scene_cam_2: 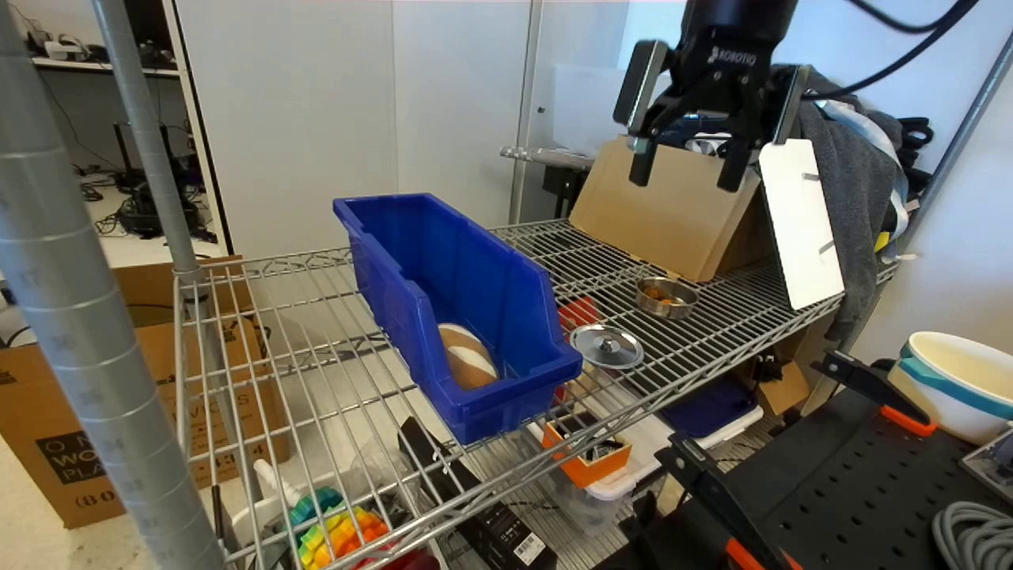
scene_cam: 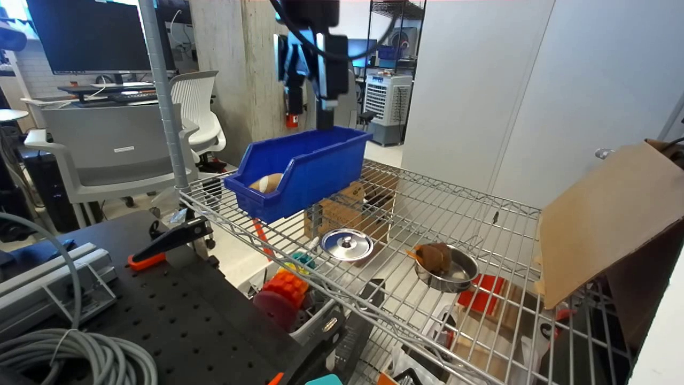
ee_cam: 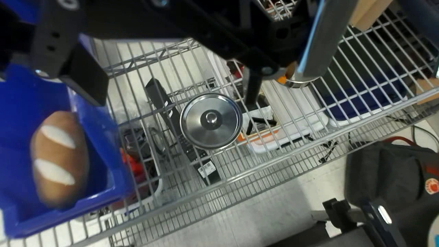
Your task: Put the lid on the metal bowl
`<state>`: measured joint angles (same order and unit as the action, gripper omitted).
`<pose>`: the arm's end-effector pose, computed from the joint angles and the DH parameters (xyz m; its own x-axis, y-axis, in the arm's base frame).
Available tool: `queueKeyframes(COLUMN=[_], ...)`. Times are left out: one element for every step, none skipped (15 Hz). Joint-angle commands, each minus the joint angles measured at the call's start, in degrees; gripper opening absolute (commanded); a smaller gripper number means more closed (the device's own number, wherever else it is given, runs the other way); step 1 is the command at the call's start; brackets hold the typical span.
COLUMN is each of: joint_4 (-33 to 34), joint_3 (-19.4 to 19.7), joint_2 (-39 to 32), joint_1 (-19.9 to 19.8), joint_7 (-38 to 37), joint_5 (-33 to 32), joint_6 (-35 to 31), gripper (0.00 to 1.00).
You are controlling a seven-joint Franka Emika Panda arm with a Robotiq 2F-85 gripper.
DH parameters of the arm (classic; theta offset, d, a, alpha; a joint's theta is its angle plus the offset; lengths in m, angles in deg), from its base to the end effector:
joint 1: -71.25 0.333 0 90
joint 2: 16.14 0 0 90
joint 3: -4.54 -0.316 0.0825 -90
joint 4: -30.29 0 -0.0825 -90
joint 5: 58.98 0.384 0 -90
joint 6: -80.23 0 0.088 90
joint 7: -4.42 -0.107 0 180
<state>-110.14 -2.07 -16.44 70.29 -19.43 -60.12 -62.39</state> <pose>0.4802 0.0476 0.2995 0.9541 -0.2973 0.0350 -0.2974 -0.9547 -0.0023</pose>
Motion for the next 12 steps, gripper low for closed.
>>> queueKeyframes(joint_4=[6.2,7.7,9.2,10.7,12.1,13.6,14.9,16.2,17.3,18.3,18.9,19.6], joint_3=[4.2,5.8,7.4,8.9,10.4,11.4,12.1,12.9,13.5,13.9,14.2,14.3], joint_2=[-12.6,-15.7,-18.4,-21.2,-23.7,-26.2,-28.3,-30.4,-32.1,-33.5,-34.7,-35.8], joint_1=[0.4,1.1,2.0,3.0,4.1,5.0,5.8,6.9,7.7,8.4,9.1,9.7], joint_7=[-3.2,-4.1,-5.2,-5.8,-6.5,-6.5,-6.4,-6.6,-6.7,-6.6,-6.5,-6.4], joint_5=[-2.2,-3.1,-4.0,-4.6,-4.9,-4.3,-3.3,-3.1,-2.8,-2.3,-2.0,-1.7], joint_6=[-8.8,-10.2,-11.2,-12.3,-12.9,-13.5,-13.9,-13.9,-13.9,-13.8,-13.8,-13.7], gripper=[1.00,1.00,1.00,1.00,1.00,1.00,1.00,1.00,1.00,1.00,1.00,1.00])
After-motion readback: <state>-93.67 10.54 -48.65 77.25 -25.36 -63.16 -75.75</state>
